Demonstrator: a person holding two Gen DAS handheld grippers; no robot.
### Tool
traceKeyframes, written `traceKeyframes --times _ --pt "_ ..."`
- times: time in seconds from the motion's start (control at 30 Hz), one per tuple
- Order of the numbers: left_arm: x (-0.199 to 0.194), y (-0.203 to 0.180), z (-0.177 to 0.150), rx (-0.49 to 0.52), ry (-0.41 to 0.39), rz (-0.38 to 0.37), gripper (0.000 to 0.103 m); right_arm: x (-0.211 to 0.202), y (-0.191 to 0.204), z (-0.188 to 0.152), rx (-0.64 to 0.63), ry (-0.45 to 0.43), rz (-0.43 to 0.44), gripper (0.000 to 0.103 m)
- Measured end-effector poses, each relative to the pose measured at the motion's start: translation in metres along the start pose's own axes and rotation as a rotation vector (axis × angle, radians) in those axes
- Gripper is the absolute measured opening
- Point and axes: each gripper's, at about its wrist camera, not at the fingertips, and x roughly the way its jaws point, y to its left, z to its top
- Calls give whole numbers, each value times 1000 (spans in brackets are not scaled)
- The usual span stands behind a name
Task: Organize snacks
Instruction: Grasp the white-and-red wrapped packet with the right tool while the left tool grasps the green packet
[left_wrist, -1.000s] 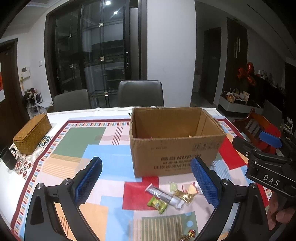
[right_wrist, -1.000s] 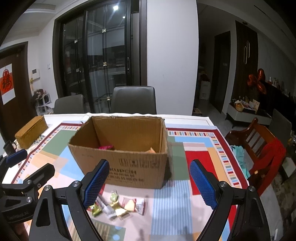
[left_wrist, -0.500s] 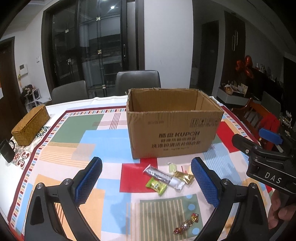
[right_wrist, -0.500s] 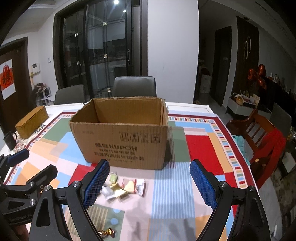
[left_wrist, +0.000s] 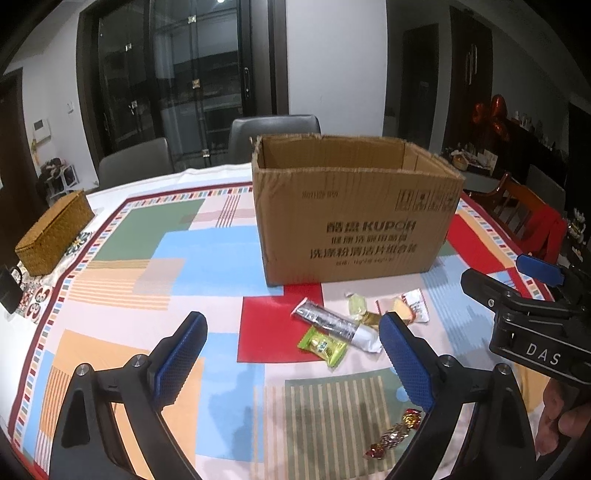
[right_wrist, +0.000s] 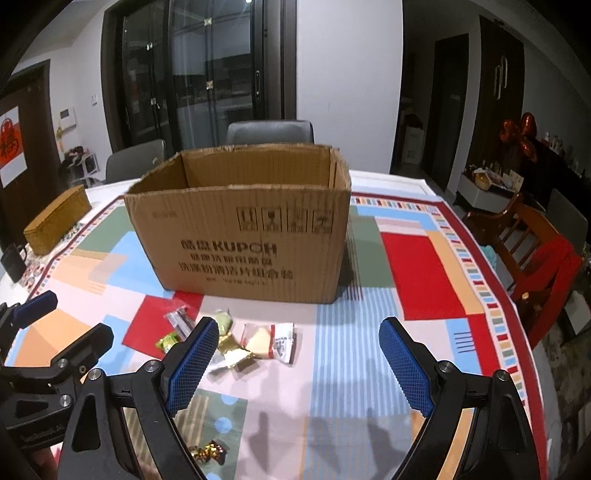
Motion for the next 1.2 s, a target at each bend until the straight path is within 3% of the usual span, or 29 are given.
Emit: traceKeyframes --times 0.9,1.2 --pt "90 -2 -21 39 178 -73 78 95 9 -9 1 197 7 89" --pt "109 -1 -23 38 219 -114 73 117 14 -10 2 253 14 81"
